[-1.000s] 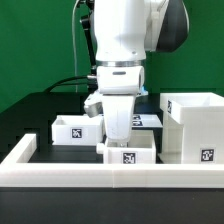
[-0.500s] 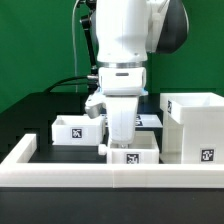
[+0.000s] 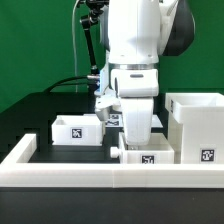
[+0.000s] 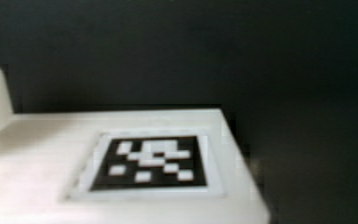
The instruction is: Assemble drawer
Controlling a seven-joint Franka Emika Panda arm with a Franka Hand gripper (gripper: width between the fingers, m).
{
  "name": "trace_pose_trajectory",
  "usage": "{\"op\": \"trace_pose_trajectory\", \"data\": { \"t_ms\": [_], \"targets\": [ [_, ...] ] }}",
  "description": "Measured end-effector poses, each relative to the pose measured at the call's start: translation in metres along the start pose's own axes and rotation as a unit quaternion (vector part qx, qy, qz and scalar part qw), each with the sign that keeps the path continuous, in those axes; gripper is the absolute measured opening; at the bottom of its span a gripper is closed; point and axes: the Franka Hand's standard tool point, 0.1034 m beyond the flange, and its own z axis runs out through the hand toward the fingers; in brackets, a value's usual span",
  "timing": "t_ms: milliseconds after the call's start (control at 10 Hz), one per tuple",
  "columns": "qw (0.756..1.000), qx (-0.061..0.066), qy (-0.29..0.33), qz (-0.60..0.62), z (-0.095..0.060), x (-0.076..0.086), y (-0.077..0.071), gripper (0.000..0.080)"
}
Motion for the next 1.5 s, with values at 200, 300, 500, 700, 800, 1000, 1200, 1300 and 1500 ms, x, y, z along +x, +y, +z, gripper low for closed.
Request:
{"op": "trace_pose_trajectory", "data": {
  "t_ms": [200, 300, 500, 700, 800, 1000, 1200, 1300, 1500],
  "targets": [
    [1.000, 0.000, -0.002, 0.007, -0.001, 0.006, 0.001, 0.0041],
    [1.000, -0.002, -0.005, 0.012, -0.002, 0.007, 0.002, 0.0041],
    [1.000, -0.002, -0.007, 0.023, -0.003, 0.007, 0.001, 0.0041],
    [1.000, -0.002, -0.007, 0.024, -0.002, 0.007, 0.000, 0.0041],
    [1.000, -0.001, -0.007, 0.025, -0.002, 0.006, 0.000, 0.0041],
    [1.000, 0.000, -0.007, 0.025, -0.001, 0.006, -0.001, 0.0041],
    [0.999, 0.013, -0.009, 0.028, -0.006, 0.003, -0.003, 0.0041],
    [0.999, 0.015, -0.010, 0.033, -0.012, 0.008, -0.003, 0.0041],
    [0.999, 0.015, -0.010, 0.031, -0.017, 0.010, 0.000, 0.0041]
  ]
}}
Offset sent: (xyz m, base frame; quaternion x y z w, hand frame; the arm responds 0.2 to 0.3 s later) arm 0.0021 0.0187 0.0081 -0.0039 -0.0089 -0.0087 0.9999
